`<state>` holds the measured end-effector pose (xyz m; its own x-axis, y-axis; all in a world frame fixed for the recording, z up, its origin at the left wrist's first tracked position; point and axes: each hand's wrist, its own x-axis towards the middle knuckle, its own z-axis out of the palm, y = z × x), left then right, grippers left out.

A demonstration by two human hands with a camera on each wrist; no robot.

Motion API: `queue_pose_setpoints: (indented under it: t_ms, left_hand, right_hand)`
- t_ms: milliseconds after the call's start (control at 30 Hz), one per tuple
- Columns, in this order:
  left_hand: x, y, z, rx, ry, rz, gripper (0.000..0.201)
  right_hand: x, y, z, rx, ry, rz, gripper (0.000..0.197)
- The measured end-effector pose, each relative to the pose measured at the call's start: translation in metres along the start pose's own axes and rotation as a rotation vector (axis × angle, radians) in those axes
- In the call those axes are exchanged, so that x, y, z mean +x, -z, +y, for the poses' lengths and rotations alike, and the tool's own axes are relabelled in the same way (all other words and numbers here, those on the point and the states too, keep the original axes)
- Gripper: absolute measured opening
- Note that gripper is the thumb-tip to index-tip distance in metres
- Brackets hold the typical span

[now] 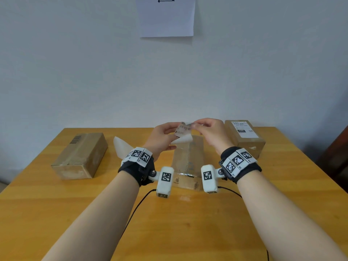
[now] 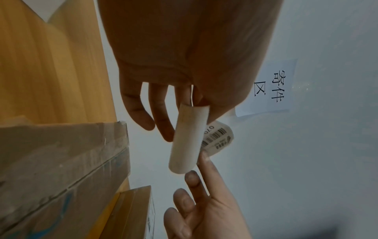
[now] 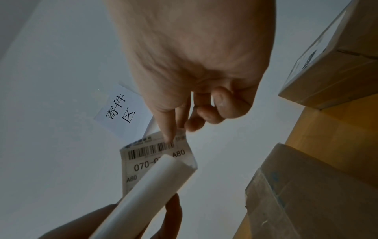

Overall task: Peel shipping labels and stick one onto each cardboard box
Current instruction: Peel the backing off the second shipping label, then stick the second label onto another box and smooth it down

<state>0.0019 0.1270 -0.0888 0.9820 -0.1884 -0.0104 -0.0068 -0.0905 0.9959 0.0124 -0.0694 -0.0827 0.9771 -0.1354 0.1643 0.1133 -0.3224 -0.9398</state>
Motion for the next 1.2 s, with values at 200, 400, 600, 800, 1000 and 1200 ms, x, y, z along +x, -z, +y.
queue_pose_setpoints:
  t_ms: [200,400,600,800,1000,1200]
  left_hand:
    - [-0.001,0.001,-0.004,0.052,-0.035,-0.022,0.063]
    - [0.002,-0.005,-0.010,0.158,-0.091,0.015,0.037]
    - [0.003,-0.005,-0.014,0.200,-0.157,-0.059,0.028]
    - [0.005,-0.003,-0.014,0.024,-0.002,-0.076,0.028]
    - [0.009,0.003,-0.031,0.217,-0.151,-0.009,0.003]
    - [0.004,0.003,-0.046,0.234,-0.178,0.040,0.010]
  right_hand:
    - [0.000,0.005,-0.001,-0.016,-0.025,0.040,0.019]
    - [0.002,0.005,-0.003,-0.055,-0.054,0.036,0.024]
    - [0.007,0.007,0.001,-0.097,-0.079,0.029,0.023]
    - [0.018,0.002,0.007,-0.104,-0.126,0.019,0.021]
    - [0.027,0.001,0.014,-0.101,-0.146,0.003,0.011]
    - [0.034,0.006,0.027,-0.152,-0.211,-0.059,0.012]
